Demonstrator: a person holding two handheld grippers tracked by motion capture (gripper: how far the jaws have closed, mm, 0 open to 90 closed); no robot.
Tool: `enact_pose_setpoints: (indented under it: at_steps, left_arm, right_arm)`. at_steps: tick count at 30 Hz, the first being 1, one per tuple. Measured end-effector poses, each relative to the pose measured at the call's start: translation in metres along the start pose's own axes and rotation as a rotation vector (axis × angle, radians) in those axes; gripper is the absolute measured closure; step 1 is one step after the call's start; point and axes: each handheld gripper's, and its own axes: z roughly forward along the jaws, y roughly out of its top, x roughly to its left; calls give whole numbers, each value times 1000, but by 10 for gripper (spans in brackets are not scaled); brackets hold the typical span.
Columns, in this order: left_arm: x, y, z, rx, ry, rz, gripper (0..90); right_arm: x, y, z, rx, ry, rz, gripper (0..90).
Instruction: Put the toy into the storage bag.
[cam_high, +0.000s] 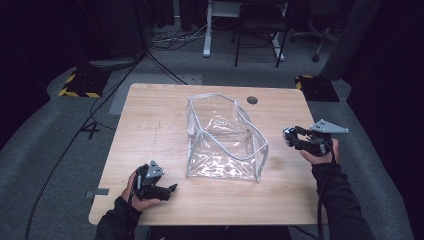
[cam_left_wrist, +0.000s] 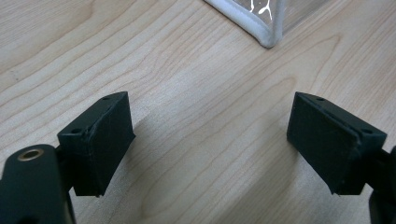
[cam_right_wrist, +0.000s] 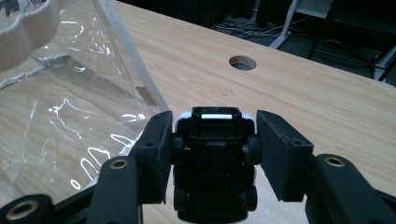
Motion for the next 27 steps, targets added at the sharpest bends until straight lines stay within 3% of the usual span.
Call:
enact_pose_setpoints:
  at_steps: [6,19,27]
  left_arm:
    - [-2,-1,0,-8,3,-25,149]
    - [-1,-1,0,-2,0,-14,147]
    - [-2,-1,0,-1,-1,-17,147]
  right_arm:
    - [2,11,1,-7,8,-15,484]
    - [3,37,-2,-31,13,-47,484]
    - [10,59,-8,-56,29,-75,484]
